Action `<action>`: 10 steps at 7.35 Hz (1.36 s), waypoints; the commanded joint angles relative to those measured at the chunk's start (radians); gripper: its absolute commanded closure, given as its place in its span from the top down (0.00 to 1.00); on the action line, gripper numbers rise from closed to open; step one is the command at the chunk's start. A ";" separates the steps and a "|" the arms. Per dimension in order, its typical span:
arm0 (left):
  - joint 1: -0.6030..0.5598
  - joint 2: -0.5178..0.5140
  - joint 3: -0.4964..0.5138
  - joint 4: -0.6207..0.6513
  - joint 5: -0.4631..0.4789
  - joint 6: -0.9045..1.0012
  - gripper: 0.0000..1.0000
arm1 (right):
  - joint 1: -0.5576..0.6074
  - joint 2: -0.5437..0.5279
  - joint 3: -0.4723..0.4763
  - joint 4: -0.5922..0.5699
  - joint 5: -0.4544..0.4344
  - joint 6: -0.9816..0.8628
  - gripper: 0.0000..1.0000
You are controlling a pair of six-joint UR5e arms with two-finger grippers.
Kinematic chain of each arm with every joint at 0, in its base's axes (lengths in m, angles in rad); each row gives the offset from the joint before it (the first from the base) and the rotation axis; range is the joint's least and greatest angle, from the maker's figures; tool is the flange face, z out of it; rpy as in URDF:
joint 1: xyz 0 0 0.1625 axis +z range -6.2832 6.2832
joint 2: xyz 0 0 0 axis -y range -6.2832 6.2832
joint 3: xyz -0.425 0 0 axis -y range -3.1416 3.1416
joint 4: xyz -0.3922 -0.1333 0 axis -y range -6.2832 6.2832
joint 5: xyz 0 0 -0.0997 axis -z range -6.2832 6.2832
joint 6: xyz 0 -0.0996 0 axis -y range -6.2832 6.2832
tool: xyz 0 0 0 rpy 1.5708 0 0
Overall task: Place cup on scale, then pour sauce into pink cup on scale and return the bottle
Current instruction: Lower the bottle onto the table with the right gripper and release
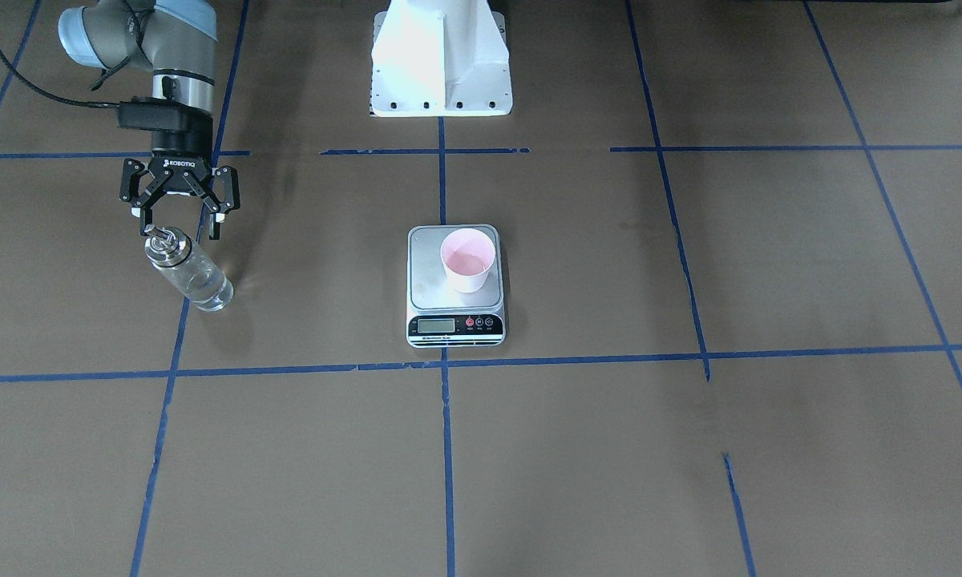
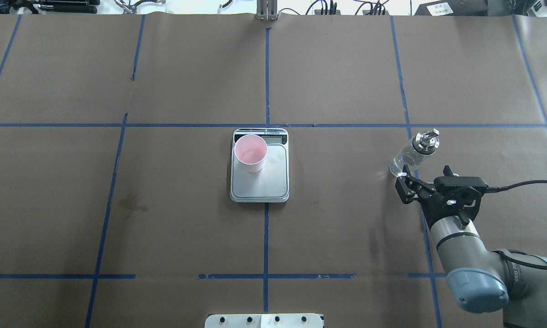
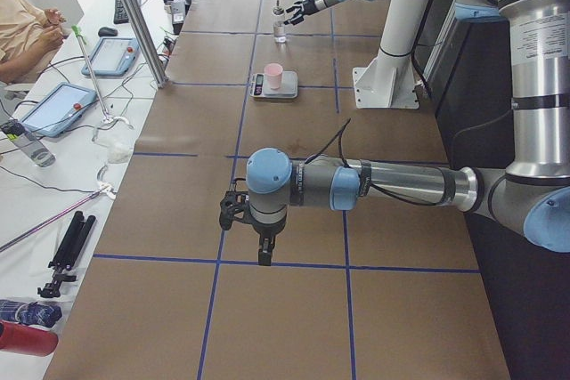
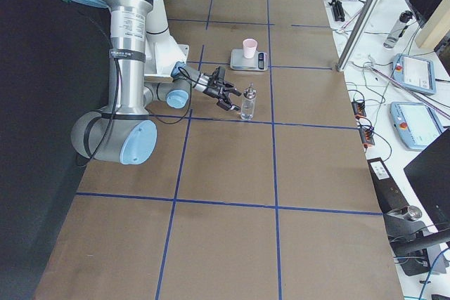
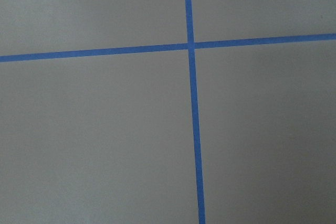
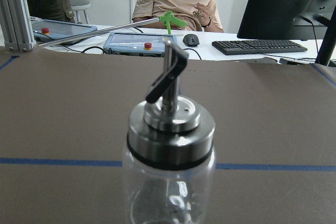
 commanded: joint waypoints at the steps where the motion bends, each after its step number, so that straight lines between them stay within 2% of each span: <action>1: 0.000 0.001 0.002 0.001 0.000 0.000 1.00 | -0.046 -0.059 0.002 0.016 -0.030 0.034 1.00; 3: 0.000 0.002 -0.001 0.000 -0.002 0.000 1.00 | -0.043 -0.165 0.009 0.066 -0.022 0.022 1.00; 5: 0.000 0.002 -0.001 0.000 -0.002 0.002 1.00 | -0.040 -0.185 0.008 0.063 -0.012 -0.041 1.00; 7: 0.000 0.002 -0.003 0.000 -0.002 0.000 1.00 | 0.091 -0.188 0.005 0.062 0.075 -0.200 1.00; 10: 0.000 0.005 -0.008 0.000 -0.002 0.002 1.00 | 0.347 -0.173 0.003 0.062 0.275 -0.517 1.00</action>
